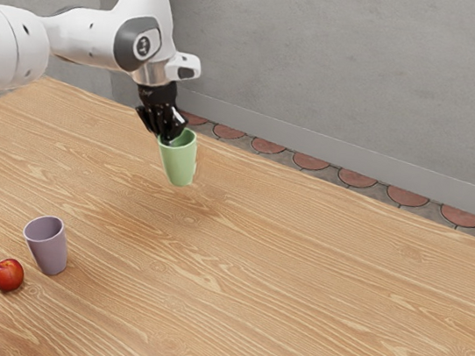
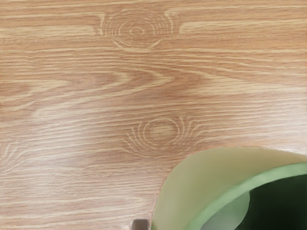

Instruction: Place the right cup onto the left cup

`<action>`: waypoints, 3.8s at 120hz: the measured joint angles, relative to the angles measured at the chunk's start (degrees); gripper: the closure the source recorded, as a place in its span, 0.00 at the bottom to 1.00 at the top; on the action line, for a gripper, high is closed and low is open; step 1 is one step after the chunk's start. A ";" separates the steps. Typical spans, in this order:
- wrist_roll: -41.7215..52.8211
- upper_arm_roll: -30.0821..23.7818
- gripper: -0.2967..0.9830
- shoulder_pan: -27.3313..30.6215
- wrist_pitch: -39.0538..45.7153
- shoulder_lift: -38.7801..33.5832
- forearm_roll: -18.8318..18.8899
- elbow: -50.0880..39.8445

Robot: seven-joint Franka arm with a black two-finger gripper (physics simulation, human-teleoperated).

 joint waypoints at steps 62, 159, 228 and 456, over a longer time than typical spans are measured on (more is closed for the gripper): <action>0.41 1.97 0.85 3.10 9.25 -27.73 3.01 -33.93; 1.88 5.72 0.85 11.79 16.21 -39.38 7.51 -52.03; 2.52 5.83 0.85 12.75 19.56 -37.01 7.75 -53.73; 4.18 -6.12 0.23 7.49 1.70 -19.09 4.99 -15.54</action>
